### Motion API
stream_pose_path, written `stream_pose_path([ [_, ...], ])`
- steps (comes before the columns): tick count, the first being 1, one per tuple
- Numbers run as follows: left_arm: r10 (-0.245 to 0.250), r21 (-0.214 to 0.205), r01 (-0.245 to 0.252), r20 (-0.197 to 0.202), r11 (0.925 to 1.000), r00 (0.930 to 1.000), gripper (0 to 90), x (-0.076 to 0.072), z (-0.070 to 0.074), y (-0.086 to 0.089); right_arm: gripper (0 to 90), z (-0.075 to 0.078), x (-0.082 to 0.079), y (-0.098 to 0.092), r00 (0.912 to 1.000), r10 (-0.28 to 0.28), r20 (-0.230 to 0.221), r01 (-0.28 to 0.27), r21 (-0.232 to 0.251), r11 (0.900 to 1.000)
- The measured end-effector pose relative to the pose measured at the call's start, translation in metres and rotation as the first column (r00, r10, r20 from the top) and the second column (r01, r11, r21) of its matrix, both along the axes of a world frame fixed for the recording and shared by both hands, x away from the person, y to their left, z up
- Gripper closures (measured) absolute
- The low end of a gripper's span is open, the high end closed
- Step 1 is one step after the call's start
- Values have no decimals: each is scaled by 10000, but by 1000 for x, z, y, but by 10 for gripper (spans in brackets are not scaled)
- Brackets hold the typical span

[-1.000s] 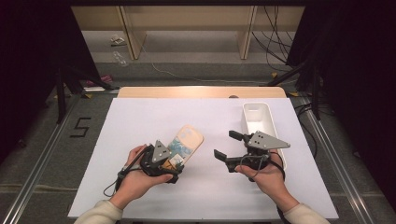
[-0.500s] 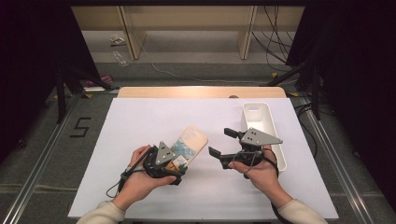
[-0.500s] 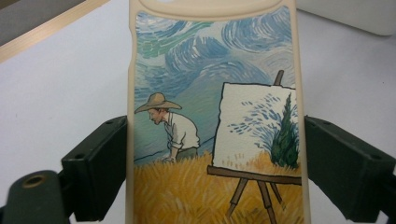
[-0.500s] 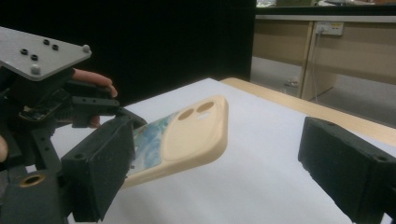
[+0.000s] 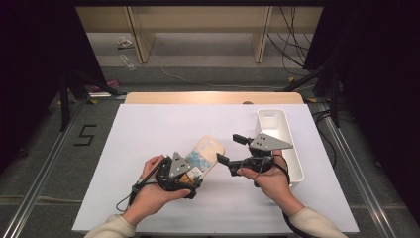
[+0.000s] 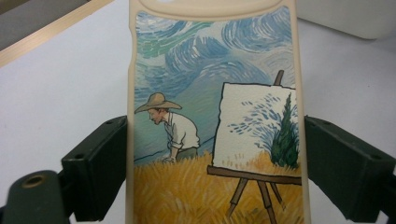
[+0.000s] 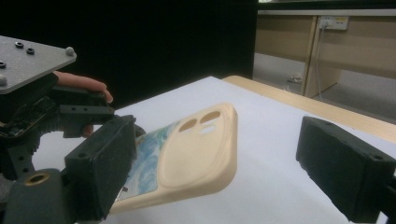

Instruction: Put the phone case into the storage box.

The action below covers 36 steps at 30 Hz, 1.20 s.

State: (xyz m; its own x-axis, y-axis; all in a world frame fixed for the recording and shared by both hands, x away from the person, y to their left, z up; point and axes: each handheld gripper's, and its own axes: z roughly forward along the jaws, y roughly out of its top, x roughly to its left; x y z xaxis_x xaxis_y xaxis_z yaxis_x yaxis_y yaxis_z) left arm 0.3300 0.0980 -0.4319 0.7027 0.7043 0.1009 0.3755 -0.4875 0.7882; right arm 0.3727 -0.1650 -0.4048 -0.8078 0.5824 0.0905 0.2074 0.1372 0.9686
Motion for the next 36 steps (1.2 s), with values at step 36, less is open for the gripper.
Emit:
stream_pose_path([
  [36, -443, -102, 445, 173, 9990, 9989, 117, -10, 0, -17, 144, -9, 23, 26, 9961, -2, -880, -16, -207, 9998],
])
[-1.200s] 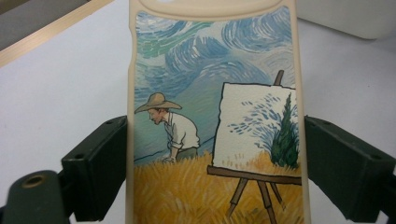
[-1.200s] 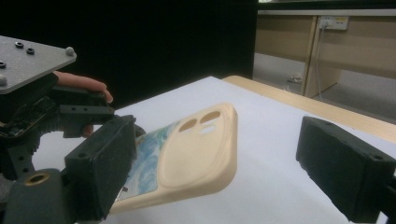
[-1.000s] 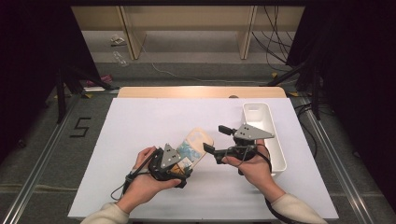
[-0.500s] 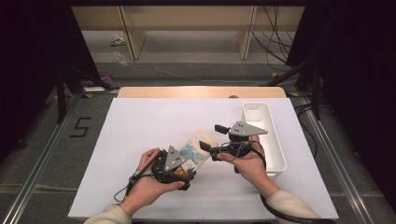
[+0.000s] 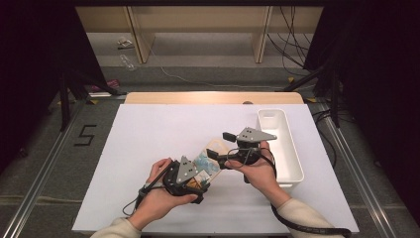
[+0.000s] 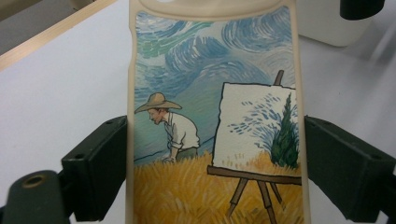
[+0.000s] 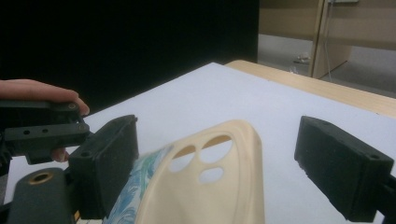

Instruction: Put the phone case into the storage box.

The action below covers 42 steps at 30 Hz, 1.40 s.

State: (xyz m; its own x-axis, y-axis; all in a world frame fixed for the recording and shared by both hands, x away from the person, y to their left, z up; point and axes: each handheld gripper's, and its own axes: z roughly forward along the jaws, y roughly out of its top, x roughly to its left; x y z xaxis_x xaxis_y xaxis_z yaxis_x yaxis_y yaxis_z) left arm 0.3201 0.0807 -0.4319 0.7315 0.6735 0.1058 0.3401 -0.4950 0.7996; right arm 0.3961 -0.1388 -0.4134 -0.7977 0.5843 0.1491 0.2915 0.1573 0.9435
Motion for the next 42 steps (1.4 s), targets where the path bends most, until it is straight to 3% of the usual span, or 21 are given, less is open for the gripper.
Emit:
stream_pose_path([
  [42, -168, 59, 167, 225, 9998, 9996, 117, -2, 0, -2, 191, -7, 6, 13, 9979, 244, -594, -243, 35, 9997],
])
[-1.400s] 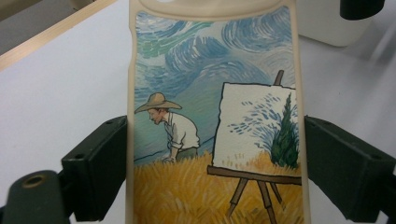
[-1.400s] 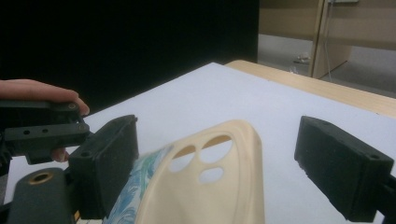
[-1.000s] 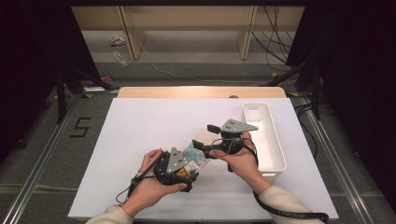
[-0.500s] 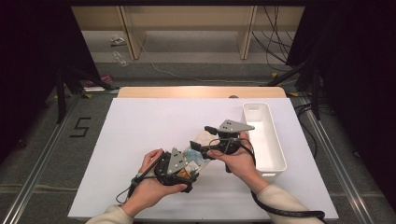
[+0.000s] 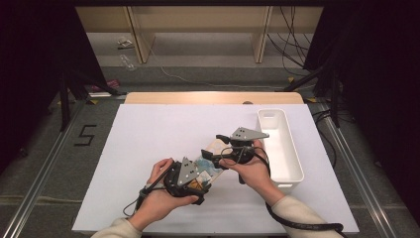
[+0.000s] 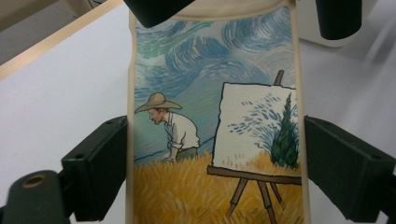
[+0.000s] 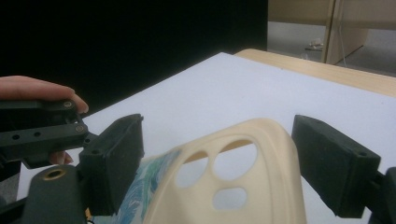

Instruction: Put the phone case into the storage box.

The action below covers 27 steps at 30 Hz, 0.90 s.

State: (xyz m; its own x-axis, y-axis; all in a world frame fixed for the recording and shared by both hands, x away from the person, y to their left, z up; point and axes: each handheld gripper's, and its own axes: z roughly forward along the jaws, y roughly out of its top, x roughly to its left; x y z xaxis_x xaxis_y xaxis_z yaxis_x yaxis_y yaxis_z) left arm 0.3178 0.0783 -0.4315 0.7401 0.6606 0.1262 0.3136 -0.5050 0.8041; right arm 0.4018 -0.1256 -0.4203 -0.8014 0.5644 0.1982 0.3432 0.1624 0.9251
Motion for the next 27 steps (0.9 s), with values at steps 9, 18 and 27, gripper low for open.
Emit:
stream_pose_path([
  [9, -34, 49, 34, 57, 10000, 10000, 117, 0, 0, 0, 261, 0, 0, -1, 9997, 36, -246, -31, 188, 9998],
  [18, -45, 73, 44, 78, 10000, 10000, 117, 0, -1, 0, 425, 1, 0, -3, 9992, -42, -397, 55, 328, 9994],
  [27, -52, 140, 51, 69, 9999, 10000, 117, 0, -2, -1, 541, 2, 2, -7, 9964, -152, -829, 219, 795, 9966],
])
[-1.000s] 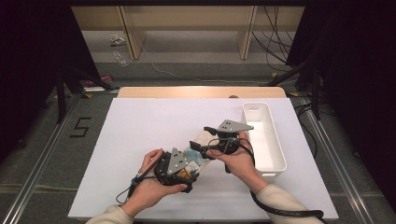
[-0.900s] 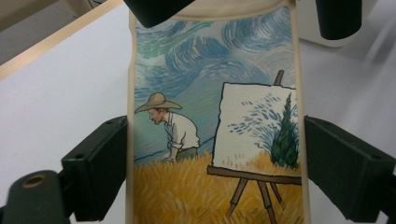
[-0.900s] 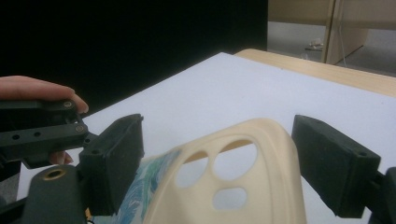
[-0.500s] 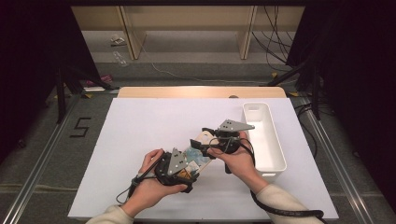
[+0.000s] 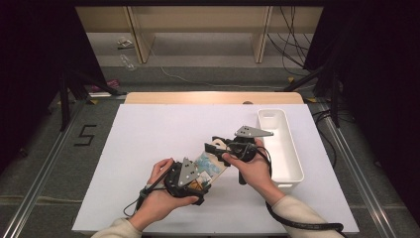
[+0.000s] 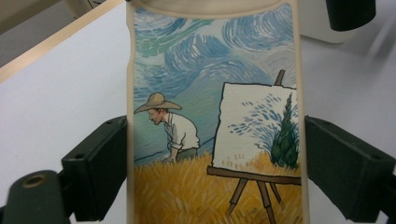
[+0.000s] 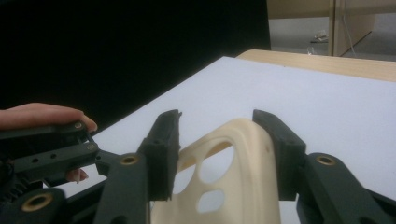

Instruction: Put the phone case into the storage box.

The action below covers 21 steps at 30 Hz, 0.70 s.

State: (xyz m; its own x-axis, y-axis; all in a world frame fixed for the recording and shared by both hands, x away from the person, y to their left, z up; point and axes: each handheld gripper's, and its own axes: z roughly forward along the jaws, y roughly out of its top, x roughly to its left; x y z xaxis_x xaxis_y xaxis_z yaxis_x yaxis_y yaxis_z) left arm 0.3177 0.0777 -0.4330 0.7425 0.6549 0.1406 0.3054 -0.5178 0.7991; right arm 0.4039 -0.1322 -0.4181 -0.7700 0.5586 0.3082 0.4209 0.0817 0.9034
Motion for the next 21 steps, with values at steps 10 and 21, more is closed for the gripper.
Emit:
stream_pose_path([
  [10, -98, -2, 98, -113, 10000, 9999, 116, 0, -3, -1, 716, 7, 0, -4, 9987, 488, -146, -475, 813, 9956],
  [21, -494, -380, 511, 431, 9980, 9978, 105, 0, -1, -1, 798, 27, -7, -4, 9938, 1109, -70, -1094, 1167, 9871],
])
